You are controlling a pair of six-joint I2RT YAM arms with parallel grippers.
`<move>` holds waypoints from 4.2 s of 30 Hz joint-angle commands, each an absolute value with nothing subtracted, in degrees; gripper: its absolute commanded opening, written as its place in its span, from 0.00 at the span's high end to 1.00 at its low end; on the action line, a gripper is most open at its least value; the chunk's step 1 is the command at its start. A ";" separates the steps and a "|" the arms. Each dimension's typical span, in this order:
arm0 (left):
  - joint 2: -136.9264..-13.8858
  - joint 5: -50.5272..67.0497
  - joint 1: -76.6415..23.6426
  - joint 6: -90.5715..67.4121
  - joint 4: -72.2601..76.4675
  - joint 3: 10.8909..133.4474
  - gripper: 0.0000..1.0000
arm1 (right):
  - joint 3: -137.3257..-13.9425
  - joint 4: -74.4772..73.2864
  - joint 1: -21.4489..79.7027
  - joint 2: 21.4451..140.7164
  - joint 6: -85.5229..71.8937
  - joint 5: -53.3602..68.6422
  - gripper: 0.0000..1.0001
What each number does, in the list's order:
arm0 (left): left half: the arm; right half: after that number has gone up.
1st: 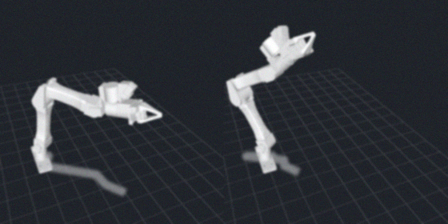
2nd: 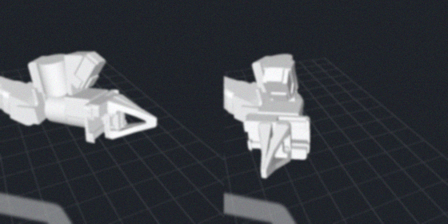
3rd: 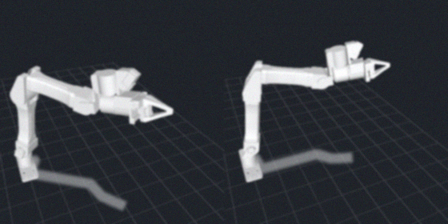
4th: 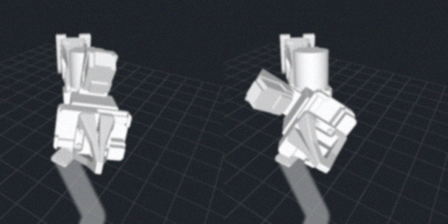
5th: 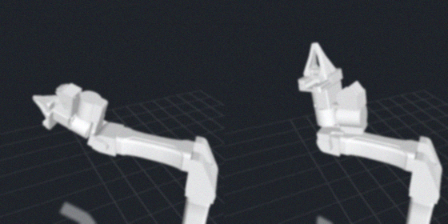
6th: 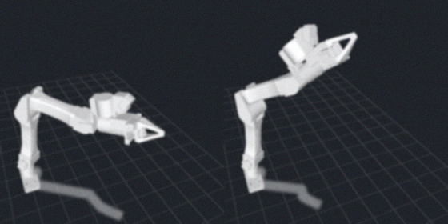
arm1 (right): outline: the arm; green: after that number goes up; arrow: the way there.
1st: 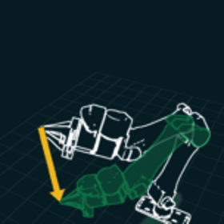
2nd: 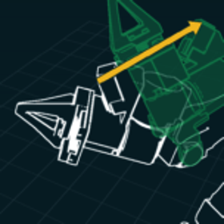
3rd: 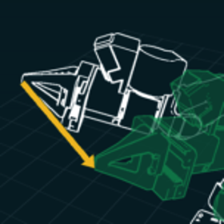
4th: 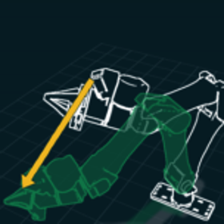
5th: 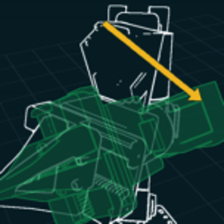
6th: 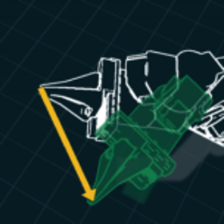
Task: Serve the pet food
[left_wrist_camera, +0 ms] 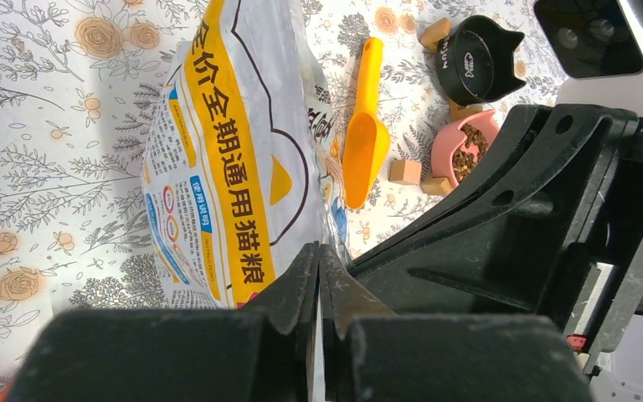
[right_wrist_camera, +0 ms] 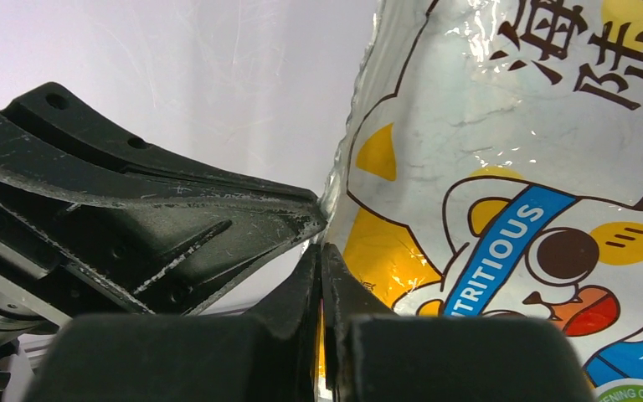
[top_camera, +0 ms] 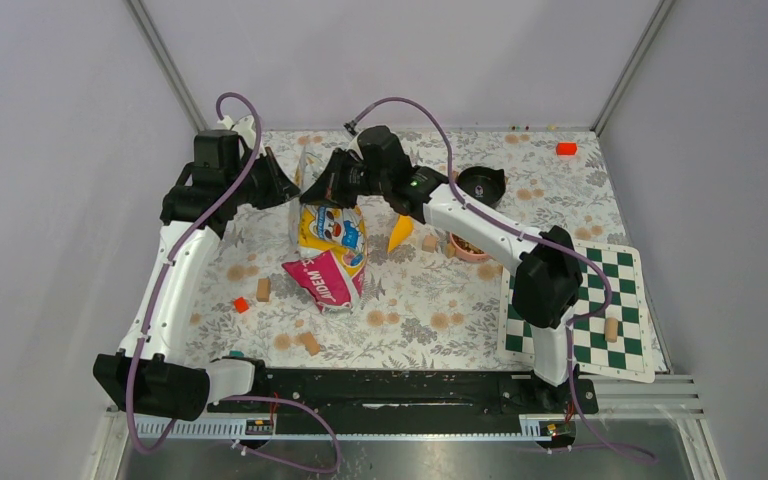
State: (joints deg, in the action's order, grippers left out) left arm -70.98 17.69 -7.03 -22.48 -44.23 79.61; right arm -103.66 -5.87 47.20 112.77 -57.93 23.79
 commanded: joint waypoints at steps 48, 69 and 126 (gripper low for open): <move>-73.12 16.41 -6.94 -18.65 -46.23 81.96 0.83 | -105.19 -14.10 47.88 106.36 -44.89 14.39 1.00; -69.87 19.88 -6.93 -24.46 -40.40 81.97 0.74 | -97.65 0.52 47.41 105.65 -67.61 20.86 1.00; -69.96 0.33 -10.99 -15.05 -46.02 79.16 1.00 | -116.73 -36.43 51.67 110.37 -31.95 -14.47 1.00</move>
